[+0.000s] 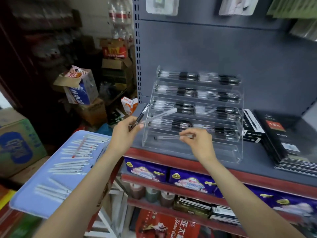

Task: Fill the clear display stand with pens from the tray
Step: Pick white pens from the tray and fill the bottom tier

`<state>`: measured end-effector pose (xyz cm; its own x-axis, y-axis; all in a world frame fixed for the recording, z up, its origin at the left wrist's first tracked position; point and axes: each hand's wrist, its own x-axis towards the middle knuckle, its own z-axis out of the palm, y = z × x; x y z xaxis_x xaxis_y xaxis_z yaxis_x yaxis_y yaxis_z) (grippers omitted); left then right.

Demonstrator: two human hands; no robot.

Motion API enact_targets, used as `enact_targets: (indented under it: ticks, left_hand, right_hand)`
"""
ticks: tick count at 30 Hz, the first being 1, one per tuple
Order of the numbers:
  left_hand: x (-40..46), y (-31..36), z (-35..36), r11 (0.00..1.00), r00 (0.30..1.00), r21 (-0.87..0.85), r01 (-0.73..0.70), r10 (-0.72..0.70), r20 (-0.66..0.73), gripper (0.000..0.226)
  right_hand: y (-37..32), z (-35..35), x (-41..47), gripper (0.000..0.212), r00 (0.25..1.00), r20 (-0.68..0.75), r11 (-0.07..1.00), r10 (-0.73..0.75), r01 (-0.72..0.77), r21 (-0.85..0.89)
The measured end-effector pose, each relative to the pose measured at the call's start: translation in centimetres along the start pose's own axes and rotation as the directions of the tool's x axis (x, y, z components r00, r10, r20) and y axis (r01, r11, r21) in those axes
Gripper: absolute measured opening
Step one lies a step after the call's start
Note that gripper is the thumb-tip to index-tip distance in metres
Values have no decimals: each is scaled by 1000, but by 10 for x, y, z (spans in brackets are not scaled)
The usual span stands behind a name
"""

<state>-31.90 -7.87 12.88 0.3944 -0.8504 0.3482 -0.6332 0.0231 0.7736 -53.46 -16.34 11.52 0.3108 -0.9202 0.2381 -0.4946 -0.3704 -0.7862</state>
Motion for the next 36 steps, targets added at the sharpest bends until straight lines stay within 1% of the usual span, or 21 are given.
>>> enact_targets:
  ticks: [2,5,7,10,11,13,14,15,16,17,18,19,20,21,23,24,25,27,30,32,36]
  left_hand:
    - [-5,-2,-3,1000,1000,5,-2,1,24,18]
    - [-10,-5,-9,1000,999,20,15,-15,28,19]
    - [-14,-5,-13,1000,999,15,15,-15,32,18]
    - [-20,-3,-16,1000,999,19,18,-19,45,23]
    - [-21,-2,-16,999,999,26,19,-21,50,21]
    - [-24,-1,-16,999,998,42,24,-26,54,11]
    - [-25,-1,-16,999,998,48,25,-27,54,9]
    - [-25,0,-15,998,998,51,25,-28,58,8]
    - [-25,1,-14,998,997,51,24,-27,66,8]
    - [-24,2,-13,999,997,51,17,-21,76,8]
    - [-23,5,-10,999,996,48,4,-8,94,7]
    - [-22,8,-7,999,993,48,-11,5,117,6]
    - [-21,12,-4,999,990,48,-24,17,142,6]
    - [-20,15,0,998,988,46,-31,23,155,6]
    - [-16,22,5,1000,990,21,-22,19,138,9]
    - [-15,25,7,1000,993,10,-13,11,120,11]
    - [-14,26,8,1000,994,2,-5,4,111,13]
    - [-15,27,7,1000,990,-12,-8,9,139,16]
    - [-16,22,8,1000,983,-17,-17,20,183,27]
    - [-16,19,7,1000,987,-21,-11,14,161,32]
    - [-15,16,2,998,993,32,-53,49,105,19]
  right_hand:
    - [1,10,2,11,998,-3,978,-67,65,-199]
    - [-5,17,3,15,987,73,850,-141,159,-502]
    - [-6,18,5,16,978,132,774,-159,207,-598]
    - [-5,21,12,16,973,213,749,-90,207,-629]
    - [-3,21,13,17,969,241,769,-56,196,-608]
    - [-3,19,15,24,963,266,855,-49,178,-486]
    - [-5,16,13,28,971,230,919,-69,151,-363]
    - [-9,11,9,29,983,175,980,-62,94,-176]
    - [-14,5,5,29,989,145,998,-33,25,53]
    - [-19,-2,2,29,987,162,966,-7,-36,258]
    - [-24,-8,-1,28,979,205,922,-3,-77,381]
    - [-27,-12,-3,23,971,239,906,-27,-78,417]
    - [-29,-15,-5,17,968,243,911,-58,-48,411]
    - [-28,-16,-5,13,973,219,921,-72,-20,390]
    - [-19,-20,-5,12,990,134,942,-34,-14,336]
    - [-12,-22,-4,11,996,85,963,-6,-17,270]
    - [-5,-23,-4,8,999,41,986,13,-20,166]
    - [6,-22,-2,5,999,12,999,35,-34,-37]
    - [9,-11,1,7,997,76,974,22,-4,-227]
    - [4,-2,3,5,994,104,944,12,23,-328]
    - [-10,7,7,8,982,189,806,-30,135,-576]
